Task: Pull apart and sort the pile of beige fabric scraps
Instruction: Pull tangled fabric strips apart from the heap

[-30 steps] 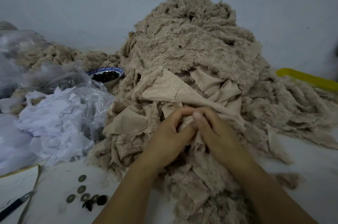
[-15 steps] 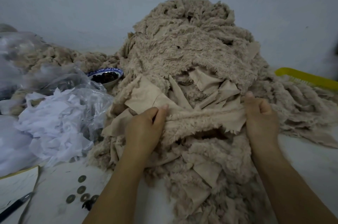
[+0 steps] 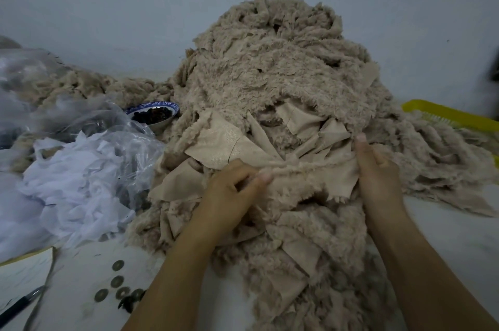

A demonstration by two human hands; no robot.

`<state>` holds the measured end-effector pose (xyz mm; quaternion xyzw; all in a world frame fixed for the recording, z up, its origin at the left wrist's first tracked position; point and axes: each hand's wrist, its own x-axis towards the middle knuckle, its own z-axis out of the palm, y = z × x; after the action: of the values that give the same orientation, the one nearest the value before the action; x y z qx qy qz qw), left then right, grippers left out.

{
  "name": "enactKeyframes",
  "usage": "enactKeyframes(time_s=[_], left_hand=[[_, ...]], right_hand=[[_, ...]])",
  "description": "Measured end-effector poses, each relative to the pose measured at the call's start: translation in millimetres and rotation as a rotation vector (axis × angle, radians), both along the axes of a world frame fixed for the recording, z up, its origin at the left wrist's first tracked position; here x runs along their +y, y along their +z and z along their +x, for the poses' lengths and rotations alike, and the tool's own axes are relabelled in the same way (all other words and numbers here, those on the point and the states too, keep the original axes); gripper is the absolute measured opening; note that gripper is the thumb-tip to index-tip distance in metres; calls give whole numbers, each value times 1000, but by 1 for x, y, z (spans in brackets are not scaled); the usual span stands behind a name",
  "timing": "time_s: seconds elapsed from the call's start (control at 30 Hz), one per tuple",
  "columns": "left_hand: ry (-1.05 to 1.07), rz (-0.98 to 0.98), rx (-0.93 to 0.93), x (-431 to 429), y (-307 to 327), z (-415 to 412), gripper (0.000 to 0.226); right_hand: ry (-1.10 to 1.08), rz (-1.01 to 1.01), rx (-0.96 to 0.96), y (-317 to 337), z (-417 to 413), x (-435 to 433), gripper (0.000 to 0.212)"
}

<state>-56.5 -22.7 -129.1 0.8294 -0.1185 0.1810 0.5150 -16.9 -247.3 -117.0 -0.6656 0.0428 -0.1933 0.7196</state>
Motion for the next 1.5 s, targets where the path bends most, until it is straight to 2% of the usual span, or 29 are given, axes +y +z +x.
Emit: enactKeyframes(time_s=[0.07, 0.13, 0.17, 0.23, 0.27, 0.33, 0.43, 0.5, 0.53, 0.6, 0.67, 0.73, 0.77, 0.83, 0.9, 0.97, 1.0, 1.07, 1.1, 1.17, 1.23, 1.3, 1.4, 1.5], left_hand=[[55, -198, 56, 2, 3, -2, 35], [42, -558, 182, 2, 6, -1, 28], [4, -765, 231, 1, 8, 0, 24], [-36, -1063, 246, 1, 11, 3, 16], [-28, -1140, 238, 2, 13, 6, 20], [-35, -1232, 227, 5, 15, 7, 30], [-132, -1312, 250, 8, 19, 4, 19], [-91, -1226, 263, 7, 21, 1, 28], [-36, -1078, 248, 5, 19, 1, 33], [92, -546, 203, 0, 15, 0, 36], [24, -88, 173, -9, 9, -3, 25], [-72, 76, 192, -20, 5, -5, 16], [-85, 60, 193, -24, 6, -6, 5], [-36, -69, 157, -21, 4, -4, 25], [27, -343, 185, -13, 9, -4, 32], [-25, -668, 279, -7, 12, -4, 35], [-82, -806, 321, -6, 13, -4, 34], [-149, -1005, 388, -4, 14, -3, 20], [-139, -1054, 424, -5, 16, -3, 26], [-77, -1058, 452, -5, 18, -4, 47], [-55, -981, 417, -3, 16, -3, 43], [-48, -831, 344, -4, 13, -3, 35], [-19, -529, 232, -4, 9, -4, 44], [-33, -252, 209, -6, 10, -4, 27]], right_hand=[[64, -36, 35, -1, -2, 4, 48], [144, -91, 46, -1, -6, 8, 42], [203, -140, 49, -2, -8, 11, 46], [330, -255, 57, -4, -10, 14, 67], [388, -297, 43, -4, -11, 15, 69], [477, -329, 7, -2, -13, 17, 54], [546, -357, 9, -3, -13, 18, 34], [547, -328, 26, -3, -13, 19, 28], [542, -298, 36, -2, -13, 20, 29], [527, -240, 46, -2, -12, 20, 33], [524, -217, 36, -1, -14, 22, 34], [525, -225, 20, 0, -15, 24, 34], [529, -227, 10, 0, -15, 24, 34], [538, -265, -11, -1, -15, 23, 33], [572, -410, -16, -3, -14, 21, 23], [611, -599, 7, -9, -11, 20, 9], [609, -663, 10, -12, -9, 20, 13], [539, -674, 15, -13, -7, 21, 19], [493, -635, 16, -13, -6, 20, 18], [420, -540, 6, -12, -5, 19, 21], [400, -465, 25, -11, -6, 19, 26], [398, -405, 55, -9, -7, 20, 28], [394, -313, 72, -7, -9, 22, 30], [410, -334, 76, -8, -9, 22, 32]])
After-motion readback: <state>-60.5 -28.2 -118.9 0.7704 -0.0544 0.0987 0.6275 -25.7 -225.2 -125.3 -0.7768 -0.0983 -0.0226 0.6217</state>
